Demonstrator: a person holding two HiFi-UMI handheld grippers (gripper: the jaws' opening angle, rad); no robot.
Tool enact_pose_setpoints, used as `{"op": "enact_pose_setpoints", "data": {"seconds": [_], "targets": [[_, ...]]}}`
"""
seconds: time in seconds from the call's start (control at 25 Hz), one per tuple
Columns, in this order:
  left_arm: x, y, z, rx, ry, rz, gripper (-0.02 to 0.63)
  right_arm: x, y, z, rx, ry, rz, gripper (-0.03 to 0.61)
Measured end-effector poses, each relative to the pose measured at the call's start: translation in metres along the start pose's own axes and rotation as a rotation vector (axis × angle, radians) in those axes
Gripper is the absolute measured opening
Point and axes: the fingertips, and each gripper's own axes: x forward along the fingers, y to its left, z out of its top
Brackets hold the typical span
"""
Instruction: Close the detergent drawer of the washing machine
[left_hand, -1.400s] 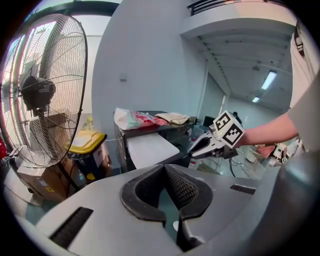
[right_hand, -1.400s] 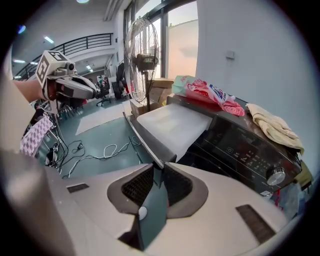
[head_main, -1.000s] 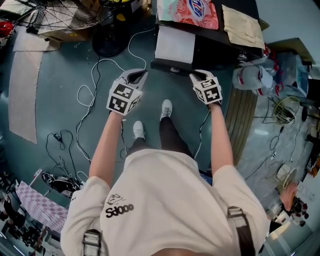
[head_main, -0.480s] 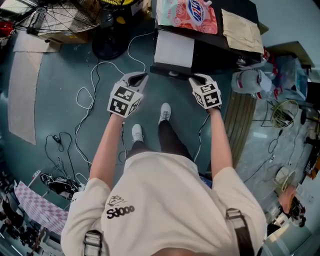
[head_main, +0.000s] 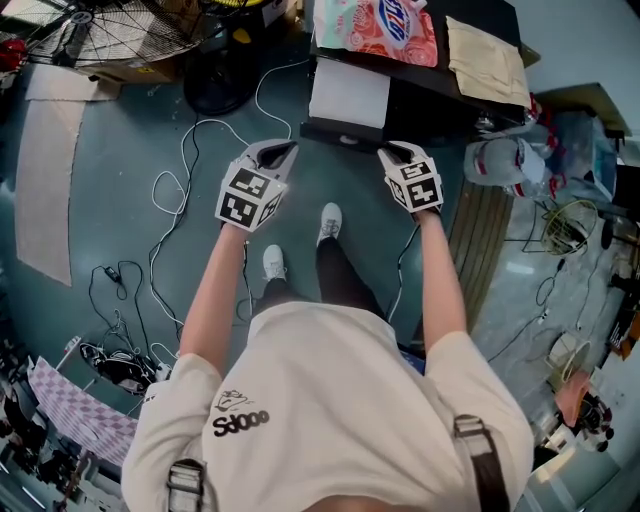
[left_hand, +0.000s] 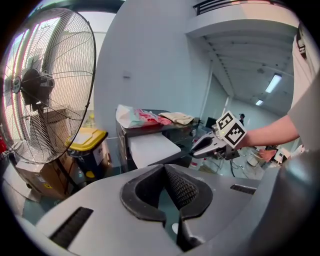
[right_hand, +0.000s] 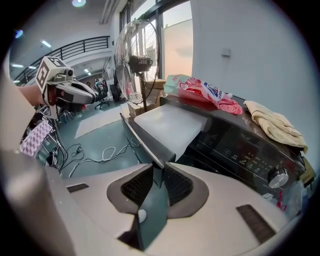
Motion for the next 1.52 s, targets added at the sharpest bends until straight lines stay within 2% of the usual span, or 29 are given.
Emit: {"op": "enact_pose_setpoints", "data": {"seconds": [0.44,0.64,0.92,1.52], "targets": [[0.002,0.012,-0.002,-0.021,0.004,0.017,0.012,0.004,-0.002,0.0,0.036,-0.014,0.015,0.072],[0.006,0.014,-0.001,-0.023,0.004,0.022,0.012,0.004,-0.007,0.003,-0.003,0.0,-0.01,0.072],[0.012,0.008,-0.005,-0.027,0.013,0.013,0.012,0.008,-0.011,0.007,0.001,-0.004,0.001,0.074],[0.019,0.018,-0.011,-0.042,0.032,0.024,0.012,0.026,-0.051,0.039,0.126,-0.101,-0.107,0.075]]}}
